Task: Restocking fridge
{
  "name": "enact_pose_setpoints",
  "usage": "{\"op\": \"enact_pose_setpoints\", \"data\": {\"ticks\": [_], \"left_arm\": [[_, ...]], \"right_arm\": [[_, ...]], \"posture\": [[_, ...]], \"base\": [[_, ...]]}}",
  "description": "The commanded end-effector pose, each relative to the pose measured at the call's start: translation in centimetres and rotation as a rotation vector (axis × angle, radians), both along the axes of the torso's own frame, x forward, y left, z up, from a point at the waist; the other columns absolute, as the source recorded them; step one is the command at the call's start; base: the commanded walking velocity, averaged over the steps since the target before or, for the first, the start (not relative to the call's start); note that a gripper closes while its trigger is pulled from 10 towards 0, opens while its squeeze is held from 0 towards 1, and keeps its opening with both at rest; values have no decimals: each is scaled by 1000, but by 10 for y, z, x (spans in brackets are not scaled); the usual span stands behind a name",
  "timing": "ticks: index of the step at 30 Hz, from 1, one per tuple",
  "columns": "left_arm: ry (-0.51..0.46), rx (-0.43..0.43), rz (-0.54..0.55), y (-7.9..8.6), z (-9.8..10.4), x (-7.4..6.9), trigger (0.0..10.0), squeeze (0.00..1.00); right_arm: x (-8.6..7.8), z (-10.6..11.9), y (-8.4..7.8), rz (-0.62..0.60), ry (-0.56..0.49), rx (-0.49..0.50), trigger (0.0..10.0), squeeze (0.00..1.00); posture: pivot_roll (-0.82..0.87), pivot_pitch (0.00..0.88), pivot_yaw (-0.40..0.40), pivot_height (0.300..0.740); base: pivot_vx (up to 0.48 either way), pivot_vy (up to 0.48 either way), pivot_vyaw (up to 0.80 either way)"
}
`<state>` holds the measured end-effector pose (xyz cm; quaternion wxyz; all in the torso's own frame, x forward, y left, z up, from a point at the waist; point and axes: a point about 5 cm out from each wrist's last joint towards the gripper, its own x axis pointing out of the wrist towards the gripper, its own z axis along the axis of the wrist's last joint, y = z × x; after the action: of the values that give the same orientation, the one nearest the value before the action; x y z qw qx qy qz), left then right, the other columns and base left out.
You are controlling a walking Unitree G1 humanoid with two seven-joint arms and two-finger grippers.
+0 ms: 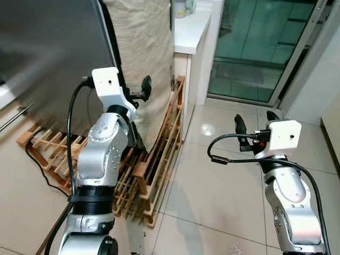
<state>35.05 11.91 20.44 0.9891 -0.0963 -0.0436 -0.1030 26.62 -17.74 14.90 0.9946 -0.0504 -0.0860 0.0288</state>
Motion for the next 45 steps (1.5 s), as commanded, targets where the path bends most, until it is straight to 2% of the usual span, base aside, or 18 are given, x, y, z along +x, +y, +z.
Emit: {"op": "enact_pose_setpoints", "data": {"ticks": [1,2,6,11,16,19,21,22,23,25,29,31,34,37,38,39,41,45], "left_arm": [[63,40,-114,-30,-11,13,10000,0],[63,40,-114,-30,-11,13,10000,0],[102,33,-243,-74,-13,28,10000,0],[63,-18,-416,-113,-4,23,10000,0],[-65,-131,-938,-178,18,-15,10000,0],[-108,-179,-1041,-191,29,-25,10000,0],[-228,-357,-1338,-219,66,-63,10000,0],[-228,-357,-1338,-219,66,-63,10000,0],[-280,-422,-1449,-223,81,-79,10000,0],[-350,-475,-1535,-212,97,-93,10000,0],[-394,-485,-1411,-178,98,-77,10000,0],[-321,-428,-1080,-119,72,-42,10000,0],[-242,-401,-797,-59,45,-27,10000,0],[-191,-339,-600,-18,25,-27,10000,0],[-157,-313,-459,6,12,-29,10000,0],[-157,-313,-459,6,12,-29,10000,0],[-58,-237,-142,54,-20,-41,10000,0],[28,-168,76,83,-47,-56,10000,0]], "right_arm": [[4,3,3,13,-14,8,10000,0],[4,3,3,13,-14,8,10000,0],[7,3,5,12,-18,14,10000,0],[5,4,4,-4,-25,20,10000,0],[-9,-12,-3,-23,33,16,10000,0],[-14,-18,-5,-25,57,12,10000,0],[-28,-33,-8,-29,116,1,10000,0],[-28,-33,-8,-29,116,1,10000,0],[-31,-36,-8,-32,127,-1,10000,0],[-31,-34,-9,-41,121,-1,10000,0],[-29,-30,-8,-46,101,5,10000,0],[-25,-28,-12,-68,94,23,10000,0],[-21,-27,-18,-83,100,56,10000,0],[-18,-28,-20,-79,109,59,10000,0],[-15,-28,-19,-66,111,57,10000,0],[-15,-28,-19,-66,111,57,10000,0],[-8,-29,-16,-33,118,54,10000,0],[-2,-29,-13,-11,122,62,10000,0]], "posture": [[-130,0,50,740],[-130,0,50,740],[-155,0,75,740],[-184,0,96,740],[-212,0,97,740],[-218,0,95,740],[-252,0,100,740],[-252,0,100,740],[-262,0,104,740],[-269,0,109,740],[-258,0,110,740],[-231,0,110,740],[-192,0,93,740],[-152,0,74,740],[-130,0,61,740],[-130,0,61,740],[-94,0,41,740],[-73,0,28,740]], "base": [[0,0,0],[0,0,0],[0,0,0],[0,0,0],[0,0,0],[0,0,0],[0,0,0],[0,0,0],[0,0,0],[0,0,0],[0,0,0],[0,0,0],[0,0,0],[0,0,0],[0,0,0],[0,0,0],[0,0,0],[0,0,0]]}}
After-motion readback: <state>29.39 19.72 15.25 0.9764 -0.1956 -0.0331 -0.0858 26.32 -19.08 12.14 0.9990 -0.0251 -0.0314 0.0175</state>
